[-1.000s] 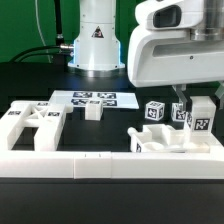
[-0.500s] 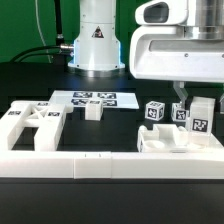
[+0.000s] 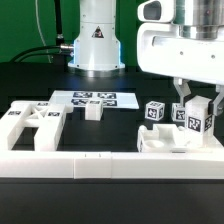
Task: Assemble chair
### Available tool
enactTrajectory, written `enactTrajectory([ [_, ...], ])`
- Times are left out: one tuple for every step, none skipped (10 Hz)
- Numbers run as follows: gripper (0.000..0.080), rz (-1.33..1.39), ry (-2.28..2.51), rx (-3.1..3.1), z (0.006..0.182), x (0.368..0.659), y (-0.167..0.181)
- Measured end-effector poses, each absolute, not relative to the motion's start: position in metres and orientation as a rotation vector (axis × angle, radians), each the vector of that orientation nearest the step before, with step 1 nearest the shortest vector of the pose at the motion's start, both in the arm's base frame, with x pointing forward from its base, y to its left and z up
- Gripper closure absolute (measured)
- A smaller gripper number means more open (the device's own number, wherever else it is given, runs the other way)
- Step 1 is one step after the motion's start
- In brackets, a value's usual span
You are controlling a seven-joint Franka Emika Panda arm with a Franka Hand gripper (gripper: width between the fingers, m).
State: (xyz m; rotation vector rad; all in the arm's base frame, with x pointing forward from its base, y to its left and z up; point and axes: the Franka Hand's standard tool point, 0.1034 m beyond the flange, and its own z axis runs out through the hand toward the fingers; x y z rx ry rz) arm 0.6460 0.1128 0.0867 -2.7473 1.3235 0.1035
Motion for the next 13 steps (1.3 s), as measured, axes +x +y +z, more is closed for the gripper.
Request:
enactTrajectory([
  [0.0512,0.109,1.424,-2.699,0.0865,0.646,0.1124],
  [0.0512,0.107,1.545,-2.62,0.0863,0.6458,0.1116],
  [0.0512,0.107,1.711,-2.499,0.086,0.6443,0.1106],
  [0.0512,0.103,1.844,-2.374,0.086,0.6424,0.1103],
  [0.0512,0.109,1.95,-2.261,0.0856,0.6407,0.1108],
  [0.0512,0.113,2.034,-2.165,0.0855,0.6408,0.1123],
  [0.0512,0.108,2.144,-2.034,0.0854,0.6417,0.1151],
  [0.0512,0.111,2.181,-1.985,0.0855,0.6421,0.1159],
  [0.0508,0.111,2.175,-1.99,0.0854,0.6421,0.116],
  [0.0508,0.109,2.145,-2.021,0.085,0.6419,0.1166],
  [0.0289,0.104,2.106,-2.062,0.0849,0.6417,0.1166],
  [0.0289,0.106,2.066,-2.105,0.0852,0.6414,0.1171],
  [0.0181,0.096,2.004,-2.163,0.0851,0.6414,0.1173],
])
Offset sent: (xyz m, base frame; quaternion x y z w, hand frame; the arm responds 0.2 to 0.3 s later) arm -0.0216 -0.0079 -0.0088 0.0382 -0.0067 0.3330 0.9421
